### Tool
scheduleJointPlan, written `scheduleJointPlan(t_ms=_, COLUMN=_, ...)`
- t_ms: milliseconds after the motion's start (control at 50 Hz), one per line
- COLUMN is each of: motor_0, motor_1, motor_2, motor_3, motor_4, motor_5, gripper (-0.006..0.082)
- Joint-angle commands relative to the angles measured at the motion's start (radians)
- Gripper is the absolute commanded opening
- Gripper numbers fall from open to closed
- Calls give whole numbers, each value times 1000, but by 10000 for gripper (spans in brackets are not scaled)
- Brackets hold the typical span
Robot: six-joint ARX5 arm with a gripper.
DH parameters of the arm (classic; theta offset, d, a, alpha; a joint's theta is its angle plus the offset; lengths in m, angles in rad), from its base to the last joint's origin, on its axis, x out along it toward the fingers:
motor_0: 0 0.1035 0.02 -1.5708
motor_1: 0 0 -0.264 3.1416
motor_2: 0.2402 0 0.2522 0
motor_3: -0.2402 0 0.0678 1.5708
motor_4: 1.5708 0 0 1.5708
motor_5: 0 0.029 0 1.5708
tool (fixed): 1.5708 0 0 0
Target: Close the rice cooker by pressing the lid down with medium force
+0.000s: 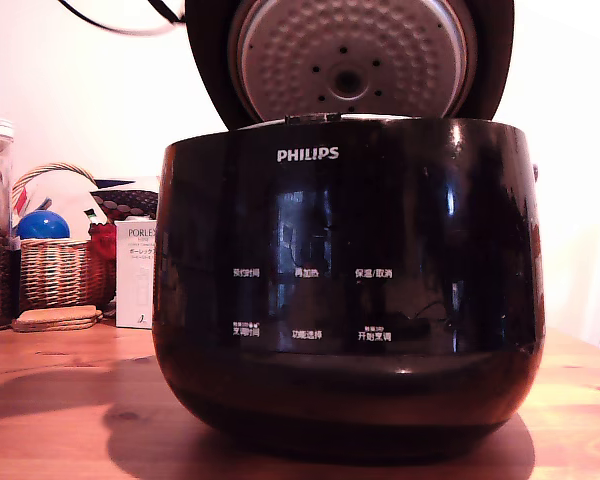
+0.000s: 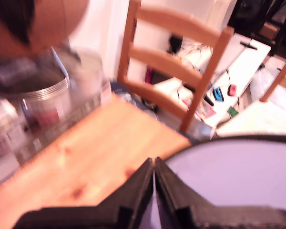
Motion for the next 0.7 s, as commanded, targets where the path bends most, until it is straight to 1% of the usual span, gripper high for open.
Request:
scheduleJointPlan(t_ms=0, motor_0=-16, motor_1=-20, motor_2=-54, motor_3=21, motor_4=3, motor_5=-9, gripper=-24)
scheduleJointPlan(t_ms=240, motor_0=-45, motor_1=-45, motor_2=-158, motor_3=89, motor_4=2, motor_5=-36, gripper=-24)
scheduleJointPlan(t_ms=360, motor_0=-61, motor_1=-46, motor_2=-187, motor_3=104, motor_4=0, motor_5=-36, gripper=-24)
scheduleJointPlan(t_ms=480, motor_0=-72, motor_1=-47, motor_2=-226, motor_3=157, motor_4=0, motor_5=-38, gripper=-24)
scheduleJointPlan(t_ms=680, motor_0=-73, motor_1=-68, motor_2=-270, motor_3=172, motor_4=-11, motor_5=-43, gripper=-24)
